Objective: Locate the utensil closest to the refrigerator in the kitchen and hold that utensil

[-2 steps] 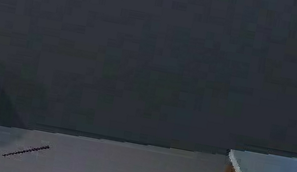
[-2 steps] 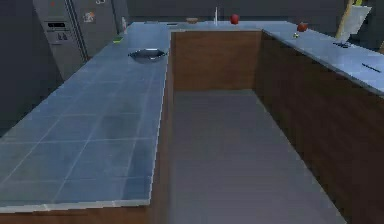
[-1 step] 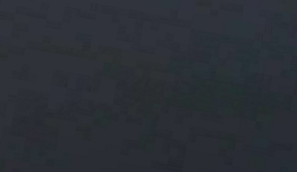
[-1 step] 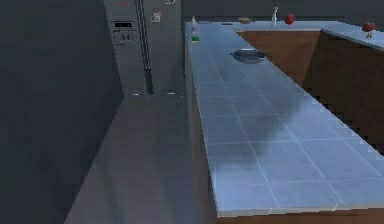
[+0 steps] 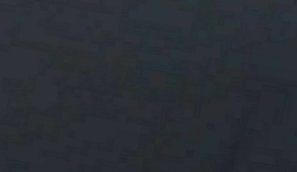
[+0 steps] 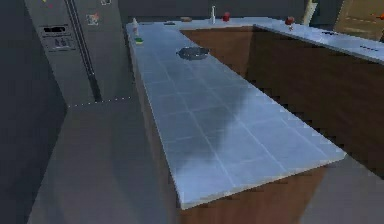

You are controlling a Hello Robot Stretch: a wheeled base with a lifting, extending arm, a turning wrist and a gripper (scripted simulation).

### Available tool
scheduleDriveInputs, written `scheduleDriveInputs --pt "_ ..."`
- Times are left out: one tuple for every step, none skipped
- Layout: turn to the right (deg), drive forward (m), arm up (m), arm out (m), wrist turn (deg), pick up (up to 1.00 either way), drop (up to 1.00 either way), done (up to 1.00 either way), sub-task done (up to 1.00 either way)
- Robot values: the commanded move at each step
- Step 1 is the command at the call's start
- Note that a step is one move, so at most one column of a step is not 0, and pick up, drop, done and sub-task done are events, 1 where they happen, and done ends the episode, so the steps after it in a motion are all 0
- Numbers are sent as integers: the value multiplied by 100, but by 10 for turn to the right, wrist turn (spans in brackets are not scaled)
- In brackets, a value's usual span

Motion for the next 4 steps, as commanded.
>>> scheduleDriveInputs --pt "0 35 0 0 0 0 0 0 0" --pt "450 0 0 0 0 0 0 0 0" --pt "270 0 0 0 0 0 0 0 0" --pt "0 100 0 0 0 0 0 0 0"
